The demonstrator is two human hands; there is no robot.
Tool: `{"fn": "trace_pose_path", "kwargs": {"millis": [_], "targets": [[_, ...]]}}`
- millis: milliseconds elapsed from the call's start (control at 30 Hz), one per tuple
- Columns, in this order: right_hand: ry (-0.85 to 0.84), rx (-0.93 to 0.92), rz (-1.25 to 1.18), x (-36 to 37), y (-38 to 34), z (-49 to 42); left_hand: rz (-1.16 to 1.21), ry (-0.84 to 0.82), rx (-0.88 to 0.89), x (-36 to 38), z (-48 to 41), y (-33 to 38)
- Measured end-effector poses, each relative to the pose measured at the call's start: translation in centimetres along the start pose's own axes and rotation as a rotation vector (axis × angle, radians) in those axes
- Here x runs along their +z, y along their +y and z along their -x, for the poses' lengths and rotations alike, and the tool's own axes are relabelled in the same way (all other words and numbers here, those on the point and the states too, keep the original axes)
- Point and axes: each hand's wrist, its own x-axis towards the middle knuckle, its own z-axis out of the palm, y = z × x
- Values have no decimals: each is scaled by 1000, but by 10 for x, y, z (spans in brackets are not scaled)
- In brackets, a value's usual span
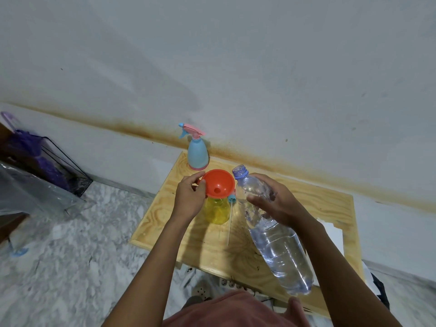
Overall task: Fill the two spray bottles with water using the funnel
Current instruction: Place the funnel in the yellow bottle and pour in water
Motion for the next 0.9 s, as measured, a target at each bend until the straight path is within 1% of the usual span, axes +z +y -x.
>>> {"fn": "trace_pose_path", "kwargs": {"millis": [333,533,900], "targets": [[-81,60,78,2,3,-6,0,0,13,0,1,2],[-146,72,73,4,1,-8,-3,-2,15,0,1,2],[-186,94,139,2,-4,-7,9,-3,20,2,1,3]]}}
